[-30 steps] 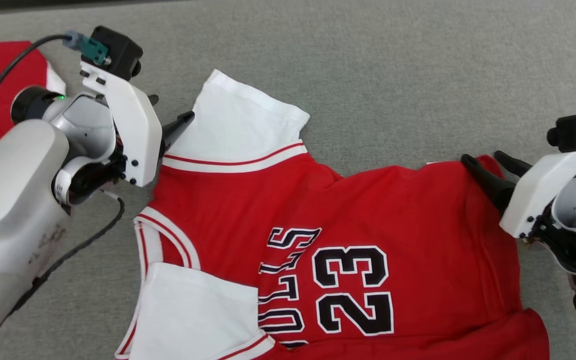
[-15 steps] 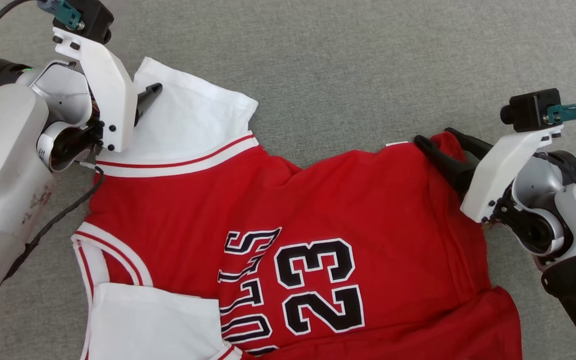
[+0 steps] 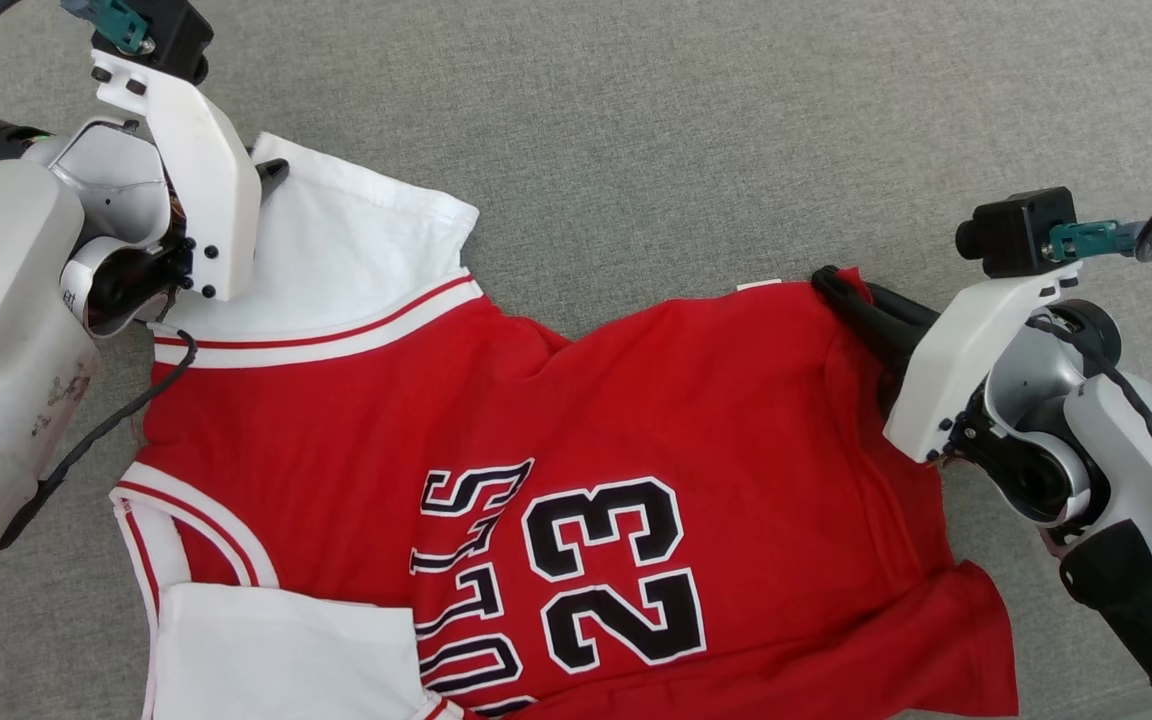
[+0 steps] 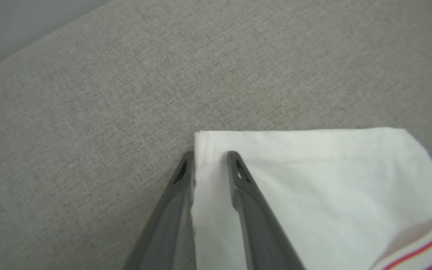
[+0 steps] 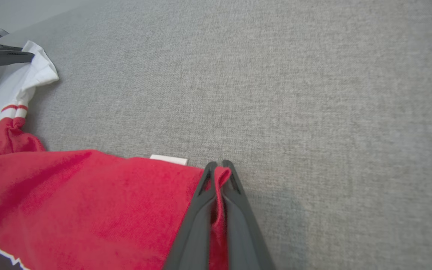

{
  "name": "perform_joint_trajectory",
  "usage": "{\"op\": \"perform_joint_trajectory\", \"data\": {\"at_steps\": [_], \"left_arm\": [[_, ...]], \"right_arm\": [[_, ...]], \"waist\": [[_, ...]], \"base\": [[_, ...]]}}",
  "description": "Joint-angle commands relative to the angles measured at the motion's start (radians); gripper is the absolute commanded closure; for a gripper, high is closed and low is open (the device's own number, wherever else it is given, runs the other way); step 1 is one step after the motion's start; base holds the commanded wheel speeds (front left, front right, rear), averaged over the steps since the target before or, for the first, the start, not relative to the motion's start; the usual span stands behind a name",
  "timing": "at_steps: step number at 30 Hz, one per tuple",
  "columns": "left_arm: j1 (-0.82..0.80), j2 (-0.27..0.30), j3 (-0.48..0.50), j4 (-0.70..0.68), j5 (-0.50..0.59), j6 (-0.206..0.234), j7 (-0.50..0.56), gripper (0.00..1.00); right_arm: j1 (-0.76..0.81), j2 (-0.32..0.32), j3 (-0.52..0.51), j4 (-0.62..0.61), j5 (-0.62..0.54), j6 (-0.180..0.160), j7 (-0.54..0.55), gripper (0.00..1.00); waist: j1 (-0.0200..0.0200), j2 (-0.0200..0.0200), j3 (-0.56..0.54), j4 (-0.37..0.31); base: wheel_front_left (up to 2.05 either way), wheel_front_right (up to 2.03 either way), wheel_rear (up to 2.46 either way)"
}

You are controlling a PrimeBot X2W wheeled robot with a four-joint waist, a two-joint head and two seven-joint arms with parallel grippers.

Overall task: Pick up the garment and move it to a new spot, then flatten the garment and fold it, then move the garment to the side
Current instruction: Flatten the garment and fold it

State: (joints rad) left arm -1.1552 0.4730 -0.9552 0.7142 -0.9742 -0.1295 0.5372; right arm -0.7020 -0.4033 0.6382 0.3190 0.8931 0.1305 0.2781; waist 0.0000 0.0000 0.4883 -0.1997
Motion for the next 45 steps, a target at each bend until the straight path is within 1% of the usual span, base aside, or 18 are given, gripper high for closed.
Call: {"op": "perform_joint_trajectory", "data": {"at_steps": [1,4,8,14,19,24,31,36,40,45], "left_arm": [[-0.002,0.006,-0.009,0.0,-0.004,0.0,0.0,1.0],[-0.013,0.012,-0.021,0.005,-0.002,0.0,-0.032,1.0],[-0.017,0.014,-0.033,0.006,-0.027,0.0,-0.054,1.0],[0.0,0.033,-0.047,-0.012,-0.07,0.0,-0.084,1.0],[0.022,0.036,-0.057,-0.019,-0.105,0.0,-0.107,1.0],[0.037,0.053,-0.076,-0.032,-0.12,0.0,-0.127,1.0],[0.068,0.071,-0.098,-0.032,-0.143,0.0,-0.153,1.0],[0.077,0.076,-0.107,-0.036,-0.156,0.0,-0.169,1.0],[0.096,0.07,-0.108,-0.091,-0.204,-0.001,-0.186,1.0],[0.109,0.109,-0.161,-0.184,-0.237,-0.001,-0.128,1.0]], "right_arm": [[-0.007,-0.007,0.004,0.001,0.006,0.001,-0.012,1.0],[-0.016,-0.009,0.001,0.014,0.009,0.0,-0.047,1.0],[-0.017,-0.003,-0.002,0.045,0.017,0.0,-0.075,1.0],[0.021,-0.017,-0.019,0.084,0.044,0.0,-0.117,1.0],[0.058,-0.031,-0.034,0.112,0.086,0.0,-0.131,1.0],[0.087,-0.044,-0.046,0.141,0.107,0.0,-0.141,1.0],[0.127,-0.062,-0.059,0.182,0.124,0.001,-0.141,1.0],[0.134,-0.068,-0.067,0.207,0.116,0.0,-0.142,1.0],[0.135,-0.065,-0.063,0.207,0.11,0.0,-0.139,1.0],[0.156,-0.086,-0.043,0.176,0.118,0.0,-0.117,1.0]], "waist": [[0.0,0.0,-0.004,0.0],[0.0,0.0,-0.011,0.002],[0.0,0.0,-0.032,0.011],[0.0,0.0,-0.091,0.046],[0.0,0.0,-0.143,0.085],[0.0,0.0,-0.189,0.115],[0.0,0.0,-0.247,0.141],[0.0,0.0,-0.265,0.146],[0.0,0.0,-0.285,0.149],[0.0,0.0,-0.328,0.157]], "base": [[0.0,0.0,0.0],[0.0,0.0,0.0],[0.0,0.0,0.0],[0.0,0.0,0.0],[0.0,0.0,0.0],[0.0,0.0,0.0],[0.0,0.0,0.0],[0.0,0.0,0.0],[0.0,0.0,0.0],[0.0,0.0,0.0]]}}
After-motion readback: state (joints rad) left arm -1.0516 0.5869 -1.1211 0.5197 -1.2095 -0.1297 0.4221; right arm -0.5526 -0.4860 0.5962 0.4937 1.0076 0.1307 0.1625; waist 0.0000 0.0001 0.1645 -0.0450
